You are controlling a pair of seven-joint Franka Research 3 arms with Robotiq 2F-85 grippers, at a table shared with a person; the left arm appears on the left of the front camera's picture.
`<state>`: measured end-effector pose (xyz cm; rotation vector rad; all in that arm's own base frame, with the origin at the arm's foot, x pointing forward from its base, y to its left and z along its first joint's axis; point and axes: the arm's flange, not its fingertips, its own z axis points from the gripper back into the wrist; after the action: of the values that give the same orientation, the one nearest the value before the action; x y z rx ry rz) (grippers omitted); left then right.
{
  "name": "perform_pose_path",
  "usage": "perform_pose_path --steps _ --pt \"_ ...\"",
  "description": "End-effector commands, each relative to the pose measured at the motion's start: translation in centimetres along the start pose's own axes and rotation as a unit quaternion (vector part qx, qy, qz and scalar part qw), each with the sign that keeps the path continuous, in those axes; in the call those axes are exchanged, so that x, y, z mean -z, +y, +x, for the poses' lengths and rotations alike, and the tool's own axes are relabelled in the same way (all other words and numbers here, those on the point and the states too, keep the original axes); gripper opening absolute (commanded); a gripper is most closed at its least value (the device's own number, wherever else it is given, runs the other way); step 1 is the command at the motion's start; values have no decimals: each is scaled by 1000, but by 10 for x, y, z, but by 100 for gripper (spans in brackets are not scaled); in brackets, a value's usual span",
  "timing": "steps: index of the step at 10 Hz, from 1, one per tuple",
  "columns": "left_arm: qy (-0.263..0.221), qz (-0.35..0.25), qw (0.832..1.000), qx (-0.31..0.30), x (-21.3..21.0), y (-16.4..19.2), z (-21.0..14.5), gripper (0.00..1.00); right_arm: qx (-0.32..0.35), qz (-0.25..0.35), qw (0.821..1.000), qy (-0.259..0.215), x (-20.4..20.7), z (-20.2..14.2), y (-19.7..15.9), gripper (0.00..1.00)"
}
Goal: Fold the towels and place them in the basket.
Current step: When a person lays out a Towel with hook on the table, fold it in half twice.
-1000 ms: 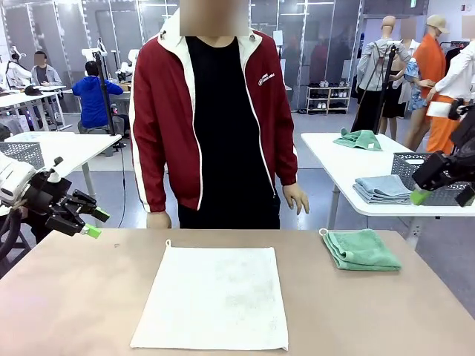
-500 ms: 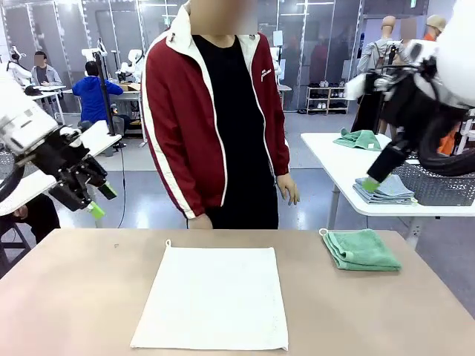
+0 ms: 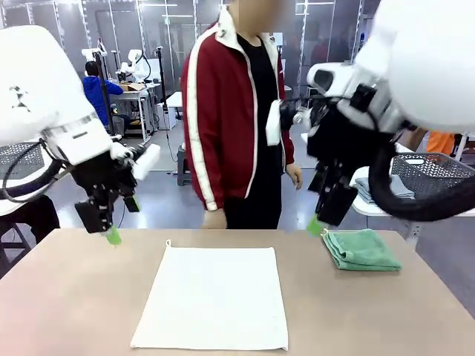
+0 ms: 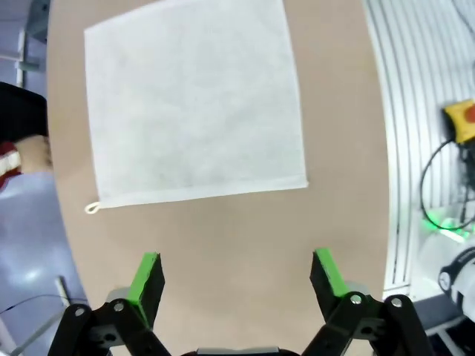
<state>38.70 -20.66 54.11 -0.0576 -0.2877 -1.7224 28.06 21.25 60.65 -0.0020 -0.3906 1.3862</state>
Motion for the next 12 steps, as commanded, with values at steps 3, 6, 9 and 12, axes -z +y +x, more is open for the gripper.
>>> perform_pose_path --steps 3,6,9,12 --pt "97 -38 994 -36 33 -27 49 100 -79 27 993 88 56 14 9 100" --pt "123 -30 989 -70 47 -38 57 100 -104 51 985 125 90 21 16 100" --pt "108 -36 992 -62 49 -38 57 100 -88 51 988 119 91 20 20 100" --pt "108 -36 992 -62 49 -38 57 100 -88 51 988 119 91 20 20 100"
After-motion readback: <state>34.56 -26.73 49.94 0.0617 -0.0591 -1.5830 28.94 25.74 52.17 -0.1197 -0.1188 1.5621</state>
